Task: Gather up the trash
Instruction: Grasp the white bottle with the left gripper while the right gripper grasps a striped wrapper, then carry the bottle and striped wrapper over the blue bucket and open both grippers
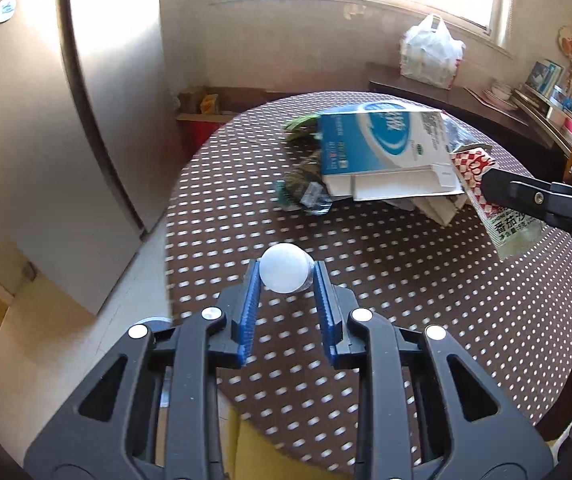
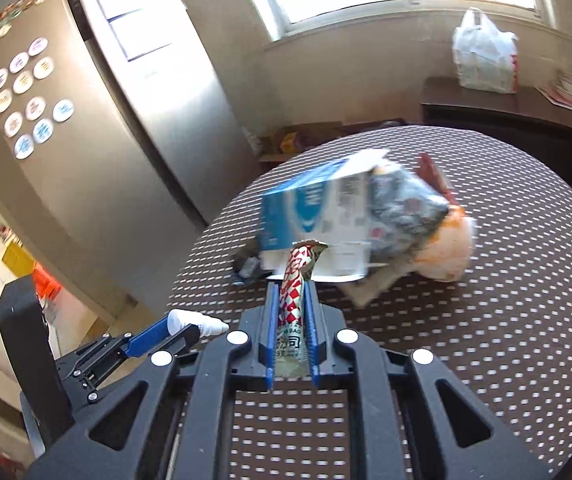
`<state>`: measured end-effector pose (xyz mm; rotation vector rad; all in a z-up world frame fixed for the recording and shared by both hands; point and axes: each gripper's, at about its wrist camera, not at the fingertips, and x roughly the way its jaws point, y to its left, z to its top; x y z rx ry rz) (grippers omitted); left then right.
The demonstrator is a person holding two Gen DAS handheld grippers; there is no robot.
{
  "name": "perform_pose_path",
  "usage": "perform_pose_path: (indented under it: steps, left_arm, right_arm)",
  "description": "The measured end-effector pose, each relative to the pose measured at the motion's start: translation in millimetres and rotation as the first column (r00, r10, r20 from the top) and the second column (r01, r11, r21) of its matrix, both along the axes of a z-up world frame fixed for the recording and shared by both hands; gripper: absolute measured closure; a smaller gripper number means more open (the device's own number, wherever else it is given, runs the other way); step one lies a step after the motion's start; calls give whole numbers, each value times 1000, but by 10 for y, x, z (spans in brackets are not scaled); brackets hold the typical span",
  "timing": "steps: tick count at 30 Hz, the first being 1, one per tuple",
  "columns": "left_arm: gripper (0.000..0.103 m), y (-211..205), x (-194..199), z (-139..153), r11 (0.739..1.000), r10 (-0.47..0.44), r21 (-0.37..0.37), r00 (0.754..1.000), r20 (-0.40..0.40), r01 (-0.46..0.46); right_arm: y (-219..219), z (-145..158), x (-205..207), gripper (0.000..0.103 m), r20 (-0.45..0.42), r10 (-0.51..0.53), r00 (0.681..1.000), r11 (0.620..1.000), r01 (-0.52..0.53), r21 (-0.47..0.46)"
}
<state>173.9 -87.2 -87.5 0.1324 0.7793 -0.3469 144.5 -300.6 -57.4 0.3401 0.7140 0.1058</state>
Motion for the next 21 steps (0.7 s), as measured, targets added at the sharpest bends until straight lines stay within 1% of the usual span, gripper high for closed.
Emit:
perform_pose_path:
  steps: [4, 10, 13, 15, 21]
  left_arm:
    - [77, 231, -39, 62, 999, 44, -4, 999, 17, -44]
    - [77, 680, -67, 167, 990, 142, -17, 989, 44, -141]
    - [77, 937, -80, 182, 979, 205, -17, 977, 53, -204]
    - [77, 1135, -78, 184, 967, 255, -22, 966, 46, -254]
    - [77, 1604, -24, 124, 932, 363, -21, 931, 31, -363]
  right_arm:
    - [314, 16, 88, 90, -3, 80, 997, 997, -80, -3]
    - [825, 30, 266, 90, -20, 200, 980, 980, -200, -7]
    - [1140, 54, 378, 90, -21, 273, 962, 962, -273, -15]
    - [1308, 48, 432, 90, -25, 303, 953, 953, -303, -15]
    - [1858, 24, 620, 90, -41, 397, 917, 917, -398, -24]
